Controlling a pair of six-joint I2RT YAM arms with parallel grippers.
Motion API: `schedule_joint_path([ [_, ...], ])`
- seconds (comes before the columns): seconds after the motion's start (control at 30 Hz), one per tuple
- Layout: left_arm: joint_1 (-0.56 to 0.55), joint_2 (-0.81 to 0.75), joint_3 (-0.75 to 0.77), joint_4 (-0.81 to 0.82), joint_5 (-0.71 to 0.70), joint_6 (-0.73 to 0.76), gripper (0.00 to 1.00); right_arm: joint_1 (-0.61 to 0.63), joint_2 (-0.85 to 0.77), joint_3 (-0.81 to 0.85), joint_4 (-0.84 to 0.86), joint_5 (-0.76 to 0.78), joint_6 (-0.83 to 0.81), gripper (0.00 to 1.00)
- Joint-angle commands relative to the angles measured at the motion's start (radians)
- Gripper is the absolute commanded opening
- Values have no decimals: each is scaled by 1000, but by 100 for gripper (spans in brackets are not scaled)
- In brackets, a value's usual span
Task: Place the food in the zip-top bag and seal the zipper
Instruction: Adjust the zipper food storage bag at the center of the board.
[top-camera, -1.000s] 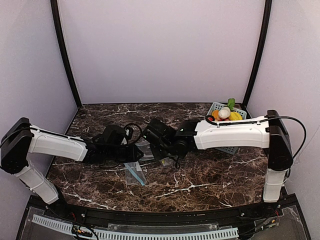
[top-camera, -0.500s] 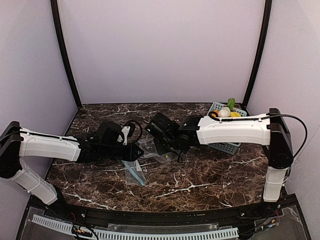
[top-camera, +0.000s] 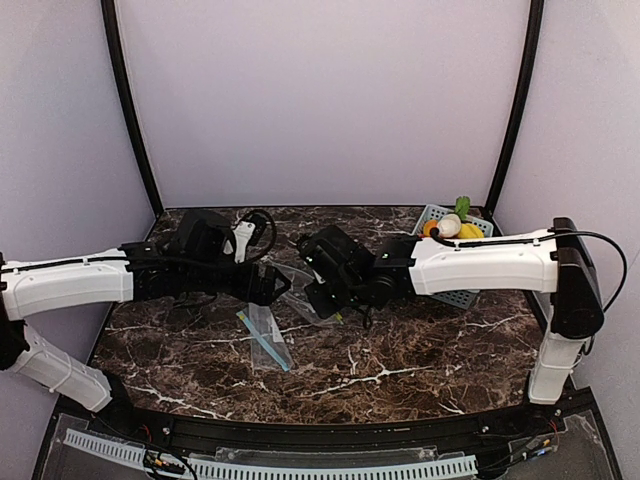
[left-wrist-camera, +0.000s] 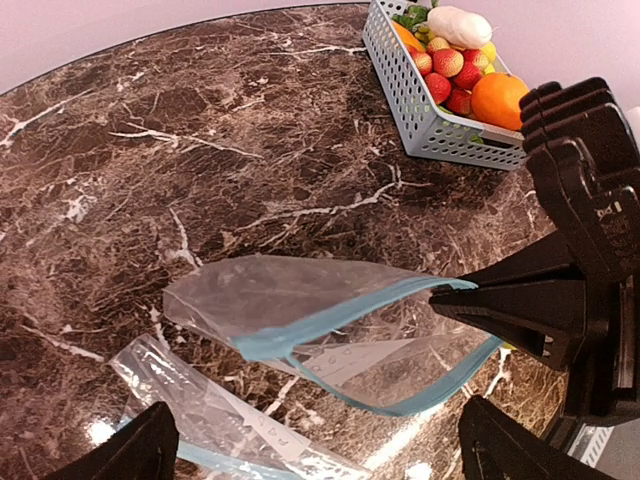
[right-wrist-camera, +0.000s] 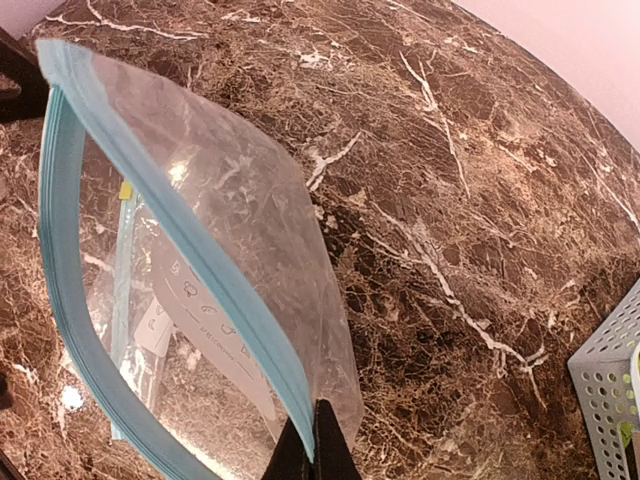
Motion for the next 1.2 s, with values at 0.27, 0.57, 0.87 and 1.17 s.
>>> schedule_joint_path([
  [0.27,5,11,110,-237,-56,103,99,16,13,25,22,-19,-41,0],
  [0.57,27,18,141,-177,83,83,99,27,32,34,9,-8,-47,0],
  [0.87,91,66,165,-174,83,78,99,41,27,44,5,-5,-55,0],
  [1.17,96,122,217,-216,89,171,86,44,33,52,0,-10,-66,0],
])
